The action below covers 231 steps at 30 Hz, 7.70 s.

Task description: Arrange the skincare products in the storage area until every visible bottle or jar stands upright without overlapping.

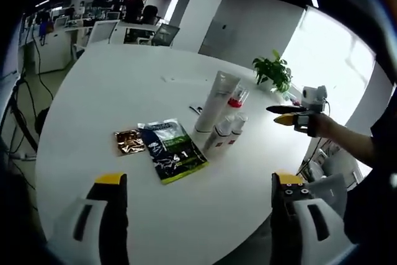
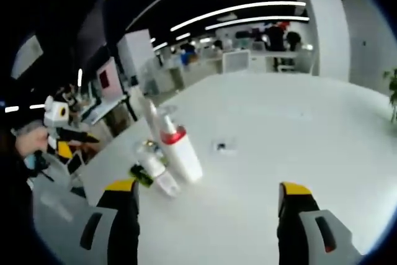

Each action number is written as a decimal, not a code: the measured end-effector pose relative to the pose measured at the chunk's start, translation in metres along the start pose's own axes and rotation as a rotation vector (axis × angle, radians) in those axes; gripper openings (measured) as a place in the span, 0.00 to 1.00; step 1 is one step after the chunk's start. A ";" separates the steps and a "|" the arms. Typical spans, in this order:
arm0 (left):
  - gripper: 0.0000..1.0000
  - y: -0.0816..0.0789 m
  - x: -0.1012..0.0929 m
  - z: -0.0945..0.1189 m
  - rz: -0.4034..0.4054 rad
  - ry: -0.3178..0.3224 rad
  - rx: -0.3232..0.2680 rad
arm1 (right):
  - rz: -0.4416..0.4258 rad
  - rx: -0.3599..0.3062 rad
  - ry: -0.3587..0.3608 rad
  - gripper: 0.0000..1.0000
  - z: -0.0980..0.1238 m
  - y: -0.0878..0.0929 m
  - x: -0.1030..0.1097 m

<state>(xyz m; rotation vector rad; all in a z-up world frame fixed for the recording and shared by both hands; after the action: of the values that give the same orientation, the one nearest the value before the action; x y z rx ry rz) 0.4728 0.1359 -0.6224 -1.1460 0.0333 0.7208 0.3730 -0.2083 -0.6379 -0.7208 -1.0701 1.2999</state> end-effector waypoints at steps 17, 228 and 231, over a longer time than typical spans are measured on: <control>0.91 0.013 0.003 -0.014 0.038 0.007 0.038 | -0.029 0.011 0.084 0.93 -0.041 0.007 -0.034; 0.45 -0.060 -0.117 0.049 0.040 0.445 -0.234 | 0.019 -0.298 -0.442 0.00 0.055 -0.064 0.204; 0.41 -0.062 -0.126 0.052 -0.012 0.476 -0.228 | 0.024 -0.296 -0.474 0.00 0.059 -0.061 0.213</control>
<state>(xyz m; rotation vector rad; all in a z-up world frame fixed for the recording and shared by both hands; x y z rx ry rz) 0.3908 0.1031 -0.5018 -1.5163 0.3518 0.4339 0.3299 -0.0200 -0.5150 -0.6577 -1.6669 1.3846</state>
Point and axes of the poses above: the point that each gripper's makers call its tool centre point, and the gripper's own axes: z roughly backward along the fingers, x roughly to its left, y roughly out of its underside, the point moved 6 cm from there along z, roughly backward along the fingers, and after that the axes turned 10 degrees about -x, right-handed, at the moved point
